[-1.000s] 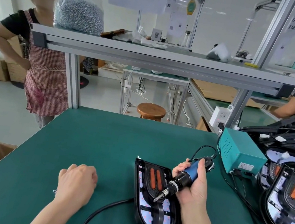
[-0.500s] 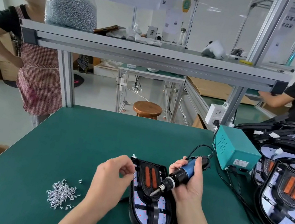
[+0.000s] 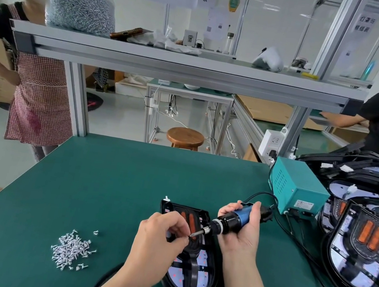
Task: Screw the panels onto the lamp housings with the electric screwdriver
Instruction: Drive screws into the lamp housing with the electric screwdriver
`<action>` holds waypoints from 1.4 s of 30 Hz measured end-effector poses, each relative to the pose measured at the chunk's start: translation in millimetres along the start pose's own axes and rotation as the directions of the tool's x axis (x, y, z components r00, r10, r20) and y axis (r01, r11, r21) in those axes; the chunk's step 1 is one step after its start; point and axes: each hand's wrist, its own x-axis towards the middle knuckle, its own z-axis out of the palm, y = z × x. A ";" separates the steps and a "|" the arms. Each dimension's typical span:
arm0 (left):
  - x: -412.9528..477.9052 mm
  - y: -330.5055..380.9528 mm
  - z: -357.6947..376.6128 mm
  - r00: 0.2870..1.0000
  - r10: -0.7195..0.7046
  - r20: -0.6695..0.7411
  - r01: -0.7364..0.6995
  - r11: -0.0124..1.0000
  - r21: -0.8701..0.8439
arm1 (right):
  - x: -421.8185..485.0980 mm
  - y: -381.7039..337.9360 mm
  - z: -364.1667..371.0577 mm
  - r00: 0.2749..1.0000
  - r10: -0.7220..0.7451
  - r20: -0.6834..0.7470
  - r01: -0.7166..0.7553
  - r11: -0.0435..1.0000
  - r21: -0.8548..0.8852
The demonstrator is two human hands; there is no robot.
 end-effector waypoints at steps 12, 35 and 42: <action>-1.3 2.7 2.3 0.998 -0.050 -0.026 0.048 0.994 -0.097 | -1.2 1.4 0.0 1.000 -0.012 -0.017 0.012 1.000 -0.011; 0.1 -10.3 22.8 0.928 0.341 -0.152 -0.273 0.897 0.347 | -0.5 3.6 -0.5 0.994 -0.073 -0.086 0.066 0.995 -0.076; 0.8 -10.6 20.2 0.943 0.303 -0.137 -0.253 0.921 0.297 | -4.3 1.4 0.4 0.994 -0.067 -0.092 0.064 0.998 -0.029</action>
